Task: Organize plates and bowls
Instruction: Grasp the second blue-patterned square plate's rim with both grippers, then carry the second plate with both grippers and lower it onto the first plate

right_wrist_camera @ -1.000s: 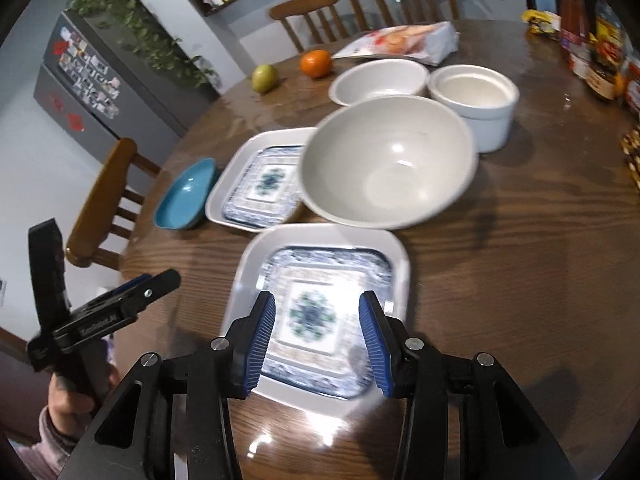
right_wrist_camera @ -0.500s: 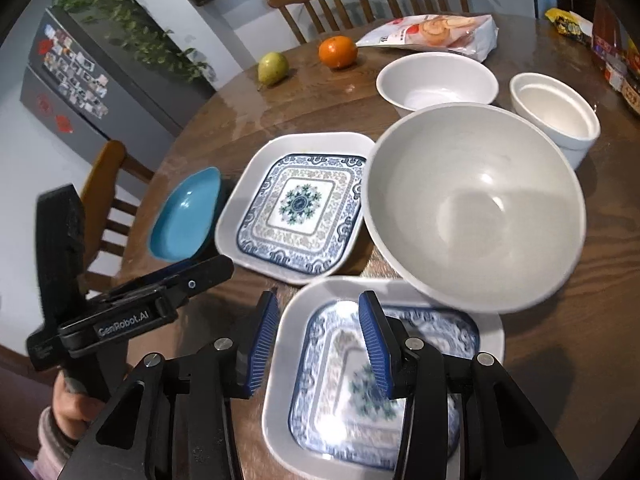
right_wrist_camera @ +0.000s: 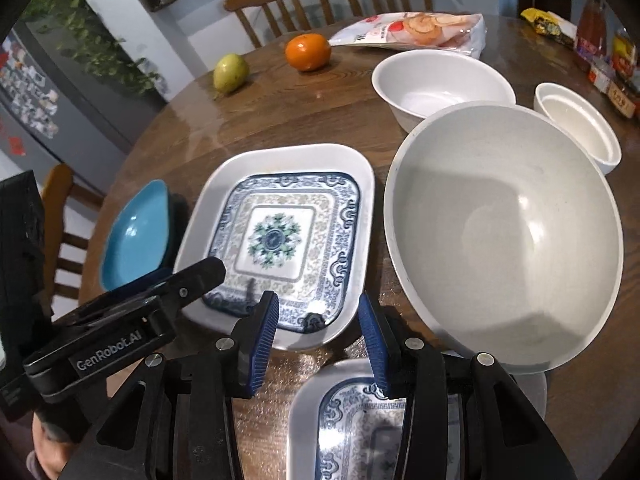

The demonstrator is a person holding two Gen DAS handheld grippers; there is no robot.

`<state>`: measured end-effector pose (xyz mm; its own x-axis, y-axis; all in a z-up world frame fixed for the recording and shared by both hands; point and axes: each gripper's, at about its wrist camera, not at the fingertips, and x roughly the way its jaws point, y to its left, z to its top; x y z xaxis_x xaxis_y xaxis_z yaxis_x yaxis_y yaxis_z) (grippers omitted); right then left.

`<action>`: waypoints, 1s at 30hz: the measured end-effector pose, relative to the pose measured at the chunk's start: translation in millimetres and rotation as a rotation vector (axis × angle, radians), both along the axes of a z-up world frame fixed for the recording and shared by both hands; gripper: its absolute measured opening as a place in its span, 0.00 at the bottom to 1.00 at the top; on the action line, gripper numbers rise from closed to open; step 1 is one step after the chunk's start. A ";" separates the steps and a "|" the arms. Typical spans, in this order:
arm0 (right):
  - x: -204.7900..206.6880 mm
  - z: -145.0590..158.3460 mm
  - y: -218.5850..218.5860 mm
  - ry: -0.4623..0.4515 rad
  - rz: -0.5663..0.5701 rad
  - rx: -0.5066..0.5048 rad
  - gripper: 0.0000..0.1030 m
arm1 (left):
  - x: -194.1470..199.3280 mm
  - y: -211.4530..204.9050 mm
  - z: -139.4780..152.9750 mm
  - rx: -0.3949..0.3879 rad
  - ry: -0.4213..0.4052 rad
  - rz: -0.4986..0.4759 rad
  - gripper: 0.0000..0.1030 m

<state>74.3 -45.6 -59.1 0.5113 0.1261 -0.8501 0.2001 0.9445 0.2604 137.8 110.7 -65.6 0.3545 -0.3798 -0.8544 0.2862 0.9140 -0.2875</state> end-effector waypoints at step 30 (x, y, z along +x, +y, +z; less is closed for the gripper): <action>-13.9 19.6 25.8 -0.030 0.132 -0.226 0.12 | -44.2 16.9 38.2 0.122 -0.203 -0.019 0.12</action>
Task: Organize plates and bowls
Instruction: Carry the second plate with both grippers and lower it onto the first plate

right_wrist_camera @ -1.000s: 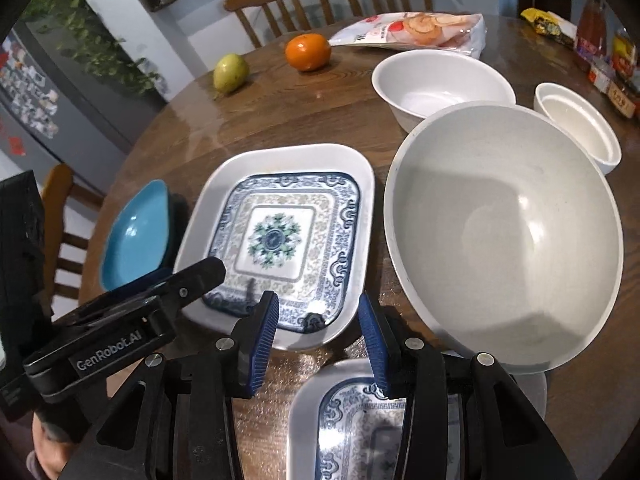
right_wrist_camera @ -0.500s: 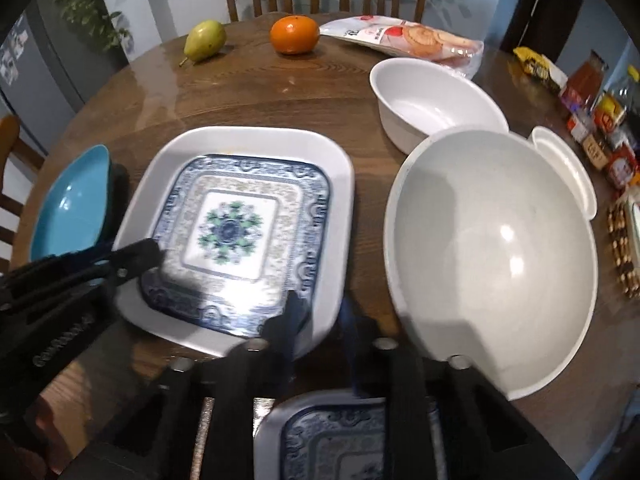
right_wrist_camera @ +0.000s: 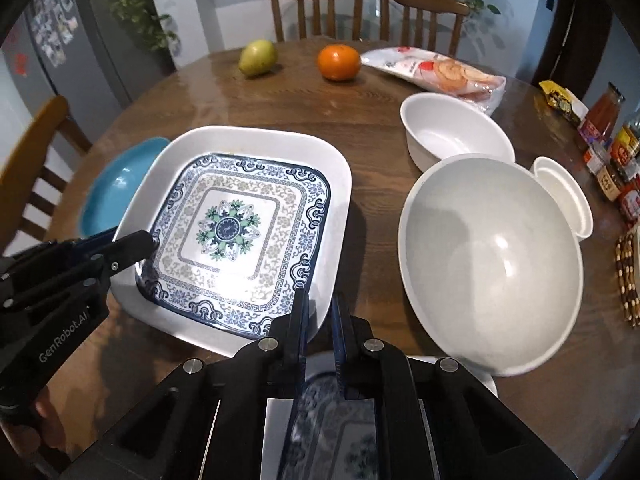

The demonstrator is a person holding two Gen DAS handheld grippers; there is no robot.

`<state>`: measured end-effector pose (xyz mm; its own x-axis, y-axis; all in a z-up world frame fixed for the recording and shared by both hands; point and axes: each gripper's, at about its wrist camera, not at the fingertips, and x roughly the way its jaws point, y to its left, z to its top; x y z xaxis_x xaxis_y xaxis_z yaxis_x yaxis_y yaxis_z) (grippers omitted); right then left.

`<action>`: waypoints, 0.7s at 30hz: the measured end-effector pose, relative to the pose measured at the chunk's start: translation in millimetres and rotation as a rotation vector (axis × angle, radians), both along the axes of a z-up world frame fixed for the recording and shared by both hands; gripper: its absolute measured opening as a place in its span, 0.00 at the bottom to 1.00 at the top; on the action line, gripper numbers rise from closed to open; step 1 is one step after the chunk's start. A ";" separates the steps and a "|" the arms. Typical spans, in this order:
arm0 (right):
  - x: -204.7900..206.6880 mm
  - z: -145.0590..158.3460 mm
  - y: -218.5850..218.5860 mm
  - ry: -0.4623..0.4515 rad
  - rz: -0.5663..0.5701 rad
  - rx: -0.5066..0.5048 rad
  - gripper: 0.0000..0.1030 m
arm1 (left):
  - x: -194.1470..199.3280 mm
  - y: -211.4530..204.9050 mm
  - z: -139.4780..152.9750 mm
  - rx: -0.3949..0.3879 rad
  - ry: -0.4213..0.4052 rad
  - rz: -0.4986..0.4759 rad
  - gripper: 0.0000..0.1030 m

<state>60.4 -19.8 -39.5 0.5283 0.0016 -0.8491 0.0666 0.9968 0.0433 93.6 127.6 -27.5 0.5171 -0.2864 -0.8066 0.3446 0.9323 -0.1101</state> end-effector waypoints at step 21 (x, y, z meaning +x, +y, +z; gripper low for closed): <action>-116.9 7.7 -36.0 0.000 -0.008 0.051 0.12 | -119.8 -27.3 14.3 -0.033 -0.016 -0.052 0.12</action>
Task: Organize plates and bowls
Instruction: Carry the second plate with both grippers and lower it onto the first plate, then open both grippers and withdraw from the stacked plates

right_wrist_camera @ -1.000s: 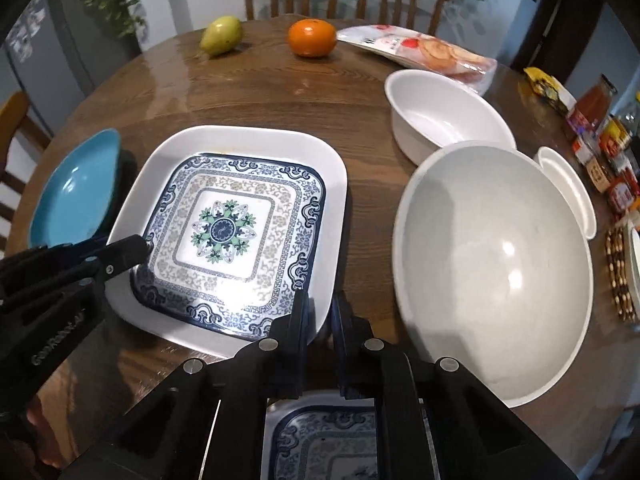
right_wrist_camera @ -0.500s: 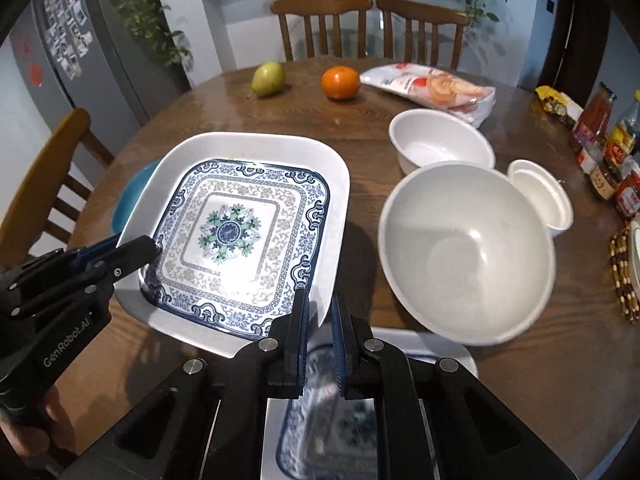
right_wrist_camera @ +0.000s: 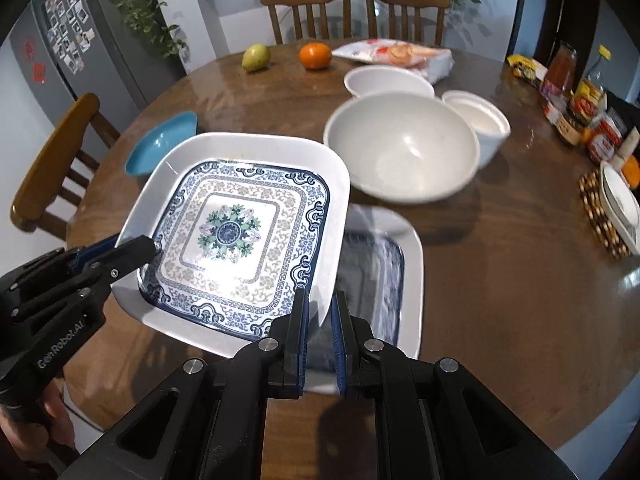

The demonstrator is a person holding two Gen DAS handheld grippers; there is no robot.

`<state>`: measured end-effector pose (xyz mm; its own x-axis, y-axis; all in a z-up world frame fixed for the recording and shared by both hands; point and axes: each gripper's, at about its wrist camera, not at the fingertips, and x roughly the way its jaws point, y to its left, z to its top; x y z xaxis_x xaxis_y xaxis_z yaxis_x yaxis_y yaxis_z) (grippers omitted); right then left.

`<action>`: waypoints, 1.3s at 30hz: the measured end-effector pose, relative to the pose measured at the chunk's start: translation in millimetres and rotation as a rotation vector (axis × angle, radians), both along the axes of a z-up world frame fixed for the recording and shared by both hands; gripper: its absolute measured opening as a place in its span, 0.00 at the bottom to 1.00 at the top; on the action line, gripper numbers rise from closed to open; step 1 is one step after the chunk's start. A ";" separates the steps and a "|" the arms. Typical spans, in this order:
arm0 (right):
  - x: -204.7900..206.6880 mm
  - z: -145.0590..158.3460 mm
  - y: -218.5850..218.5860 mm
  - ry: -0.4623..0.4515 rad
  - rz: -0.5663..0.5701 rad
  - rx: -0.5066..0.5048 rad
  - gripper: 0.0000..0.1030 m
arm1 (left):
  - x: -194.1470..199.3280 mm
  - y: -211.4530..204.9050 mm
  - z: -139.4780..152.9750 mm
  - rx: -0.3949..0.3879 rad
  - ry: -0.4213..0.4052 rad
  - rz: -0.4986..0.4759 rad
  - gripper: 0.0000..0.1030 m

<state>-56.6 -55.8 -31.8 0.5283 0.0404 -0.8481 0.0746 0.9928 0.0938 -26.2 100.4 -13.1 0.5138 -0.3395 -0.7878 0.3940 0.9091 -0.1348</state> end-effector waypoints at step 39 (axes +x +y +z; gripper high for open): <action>-15.1 -15.3 -49.2 0.016 -0.045 -0.050 0.20 | 3.9 -29.4 -22.4 0.030 0.063 -0.019 0.72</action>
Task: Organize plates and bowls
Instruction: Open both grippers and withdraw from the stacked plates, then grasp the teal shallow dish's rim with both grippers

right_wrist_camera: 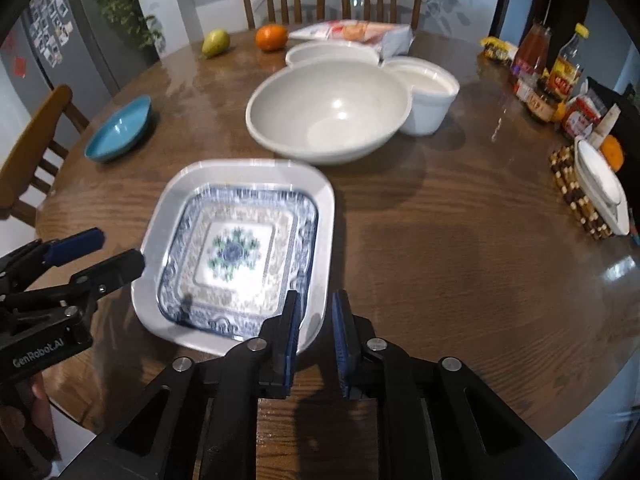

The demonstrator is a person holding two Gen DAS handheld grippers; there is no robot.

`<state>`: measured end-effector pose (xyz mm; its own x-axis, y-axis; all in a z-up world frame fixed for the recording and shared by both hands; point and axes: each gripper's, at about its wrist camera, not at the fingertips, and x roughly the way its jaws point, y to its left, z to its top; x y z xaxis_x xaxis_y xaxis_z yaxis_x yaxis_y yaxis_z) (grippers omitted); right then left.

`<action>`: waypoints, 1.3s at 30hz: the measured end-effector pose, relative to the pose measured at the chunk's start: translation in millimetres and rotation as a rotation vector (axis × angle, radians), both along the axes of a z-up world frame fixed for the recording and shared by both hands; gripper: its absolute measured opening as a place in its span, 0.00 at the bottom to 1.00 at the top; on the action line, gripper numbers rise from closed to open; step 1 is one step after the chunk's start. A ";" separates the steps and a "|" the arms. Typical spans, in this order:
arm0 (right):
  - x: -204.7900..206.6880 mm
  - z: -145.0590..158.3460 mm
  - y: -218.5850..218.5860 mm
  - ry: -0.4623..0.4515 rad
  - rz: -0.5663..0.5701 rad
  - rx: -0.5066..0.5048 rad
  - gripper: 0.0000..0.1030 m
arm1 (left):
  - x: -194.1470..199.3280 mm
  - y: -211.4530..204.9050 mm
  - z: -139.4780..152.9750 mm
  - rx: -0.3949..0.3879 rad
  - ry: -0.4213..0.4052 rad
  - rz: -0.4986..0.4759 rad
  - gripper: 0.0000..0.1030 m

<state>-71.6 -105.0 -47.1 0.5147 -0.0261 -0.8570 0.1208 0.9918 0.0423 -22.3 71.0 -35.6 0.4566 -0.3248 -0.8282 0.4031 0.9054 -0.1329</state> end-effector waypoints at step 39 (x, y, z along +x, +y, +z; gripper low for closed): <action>141.8 23.9 135.8 -0.082 0.267 0.187 0.35 | 94.6 121.5 23.0 0.087 -0.103 0.399 0.98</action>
<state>70.1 30.8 -23.1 0.5493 0.2729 -0.7898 -0.1539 0.9620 0.2254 72.3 192.5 -12.6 0.6145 -0.0363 -0.7881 0.0257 0.9993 -0.0260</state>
